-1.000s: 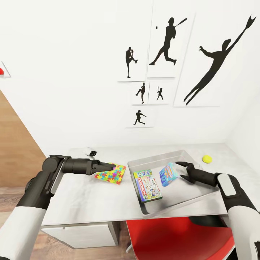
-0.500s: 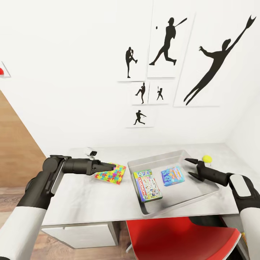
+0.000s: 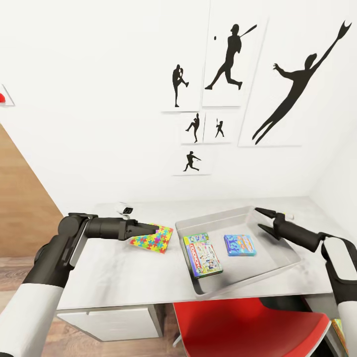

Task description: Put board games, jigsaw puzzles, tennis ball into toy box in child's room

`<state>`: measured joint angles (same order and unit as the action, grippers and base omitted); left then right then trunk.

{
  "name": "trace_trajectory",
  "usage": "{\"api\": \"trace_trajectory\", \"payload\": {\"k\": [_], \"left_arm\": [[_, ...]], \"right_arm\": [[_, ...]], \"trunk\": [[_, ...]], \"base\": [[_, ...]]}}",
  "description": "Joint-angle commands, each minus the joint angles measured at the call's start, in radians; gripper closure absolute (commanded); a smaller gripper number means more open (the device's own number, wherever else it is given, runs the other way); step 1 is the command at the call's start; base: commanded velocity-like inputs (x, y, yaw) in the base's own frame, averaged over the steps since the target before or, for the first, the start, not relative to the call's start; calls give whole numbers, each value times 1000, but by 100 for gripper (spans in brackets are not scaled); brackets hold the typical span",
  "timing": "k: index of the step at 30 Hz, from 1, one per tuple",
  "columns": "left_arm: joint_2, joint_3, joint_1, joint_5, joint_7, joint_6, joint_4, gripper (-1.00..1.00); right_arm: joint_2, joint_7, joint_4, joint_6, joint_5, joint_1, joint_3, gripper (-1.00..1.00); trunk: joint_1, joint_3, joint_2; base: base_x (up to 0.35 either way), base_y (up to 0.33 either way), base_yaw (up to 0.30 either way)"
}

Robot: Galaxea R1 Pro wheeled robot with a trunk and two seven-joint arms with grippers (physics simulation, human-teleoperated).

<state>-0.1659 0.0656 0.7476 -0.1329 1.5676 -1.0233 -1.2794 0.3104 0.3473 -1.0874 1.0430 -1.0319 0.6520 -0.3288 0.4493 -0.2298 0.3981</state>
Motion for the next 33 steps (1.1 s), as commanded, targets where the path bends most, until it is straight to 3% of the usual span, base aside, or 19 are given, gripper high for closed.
{"api": "trace_trajectory", "payload": {"k": [1, 7, 12, 14, 20, 24, 28, 33], "left_arm": [[-1, 2, 1, -1, 3, -11, 0, -100], [0, 2, 1, -1, 3, -11, 0, -100], [-1, 2, 1, -1, 3, -11, 0, -100], [-1, 2, 1, -1, 3, -11, 0, -100], [1, 2, 1, -1, 3, -11, 0, -100], [1, 2, 1, -1, 3, -11, 0, -100], [3, 3, 1, -1, 3, -11, 0, -100], [4, 3, 1, -1, 3, -11, 0, -100]], "right_arm": [[0, 10, -24, 4, 1, -12, -2, -100], [4, 11, -224, 4, -93, -153, -7, -100], [5, 20, -309, 4, -182, -251, -9, -100], [4, 45, -338, 4, -196, -283, -10, -100], [2, 195, -376, 4, -201, -357, -26, -100], [-3, 289, -388, 4, -199, -418, -82, -100], [-7, 339, -396, 4, -198, -454, -126, -100], [-10, 383, -404, 4, -197, -504, -145, -100]], "trunk": [[1, -2, 2], [1, 0, 2], [1, 7, 2], [1, 10, 2], [1, 19, 2], [1, 25, 2], [1, 32, 2], [1, 40, 2]], "base": [[0, 0, 0], [0, 0, 0], [0, 0, 0], [0, 0, 0], [0, 0, 0], [0, 0, 0], [0, 0, 0], [0, 0, 0]]}}
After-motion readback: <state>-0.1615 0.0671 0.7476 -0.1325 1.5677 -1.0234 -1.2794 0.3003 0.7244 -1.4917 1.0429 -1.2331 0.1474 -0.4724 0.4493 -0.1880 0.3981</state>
